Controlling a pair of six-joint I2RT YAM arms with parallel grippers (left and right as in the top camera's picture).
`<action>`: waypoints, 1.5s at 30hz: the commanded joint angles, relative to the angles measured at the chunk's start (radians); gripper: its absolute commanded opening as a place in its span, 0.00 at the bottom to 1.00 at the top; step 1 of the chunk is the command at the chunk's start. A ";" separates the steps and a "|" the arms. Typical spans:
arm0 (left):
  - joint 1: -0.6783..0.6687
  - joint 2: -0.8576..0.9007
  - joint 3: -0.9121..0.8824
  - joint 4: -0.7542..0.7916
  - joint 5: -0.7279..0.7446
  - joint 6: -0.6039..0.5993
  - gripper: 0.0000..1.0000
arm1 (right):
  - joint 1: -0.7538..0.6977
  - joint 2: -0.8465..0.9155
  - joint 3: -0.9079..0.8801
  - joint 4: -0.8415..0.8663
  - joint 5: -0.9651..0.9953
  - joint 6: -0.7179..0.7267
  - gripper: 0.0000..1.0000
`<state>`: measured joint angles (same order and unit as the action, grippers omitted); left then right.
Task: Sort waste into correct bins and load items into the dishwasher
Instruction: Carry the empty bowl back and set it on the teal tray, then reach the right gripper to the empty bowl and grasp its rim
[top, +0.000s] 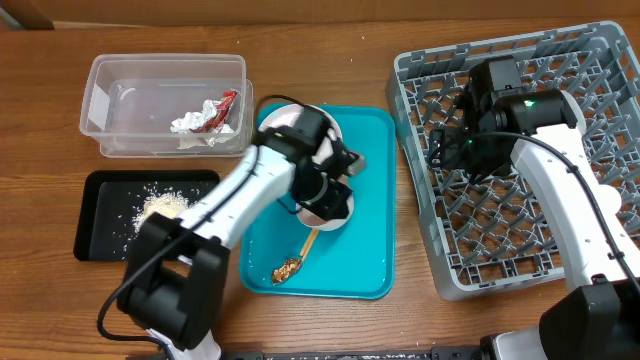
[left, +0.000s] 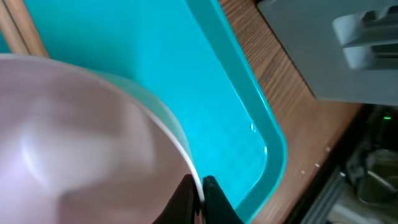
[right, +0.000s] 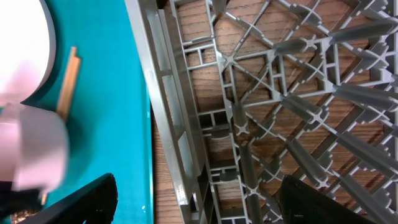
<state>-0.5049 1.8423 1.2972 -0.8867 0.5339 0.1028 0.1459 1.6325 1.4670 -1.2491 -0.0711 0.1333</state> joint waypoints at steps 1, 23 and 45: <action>-0.059 0.005 0.005 0.031 -0.116 -0.059 0.13 | -0.002 0.001 0.005 0.002 0.000 -0.002 0.86; 0.309 -0.165 0.279 -0.201 -0.208 -0.260 0.42 | 0.053 0.001 0.004 0.027 -0.264 -0.003 0.84; 0.550 -0.291 0.274 -0.332 -0.208 -0.267 0.56 | 0.310 0.122 -0.223 0.242 -0.111 0.081 0.73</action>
<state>0.0437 1.5539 1.5623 -1.2167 0.3248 -0.1555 0.4534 1.7126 1.2659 -1.0180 -0.1959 0.1978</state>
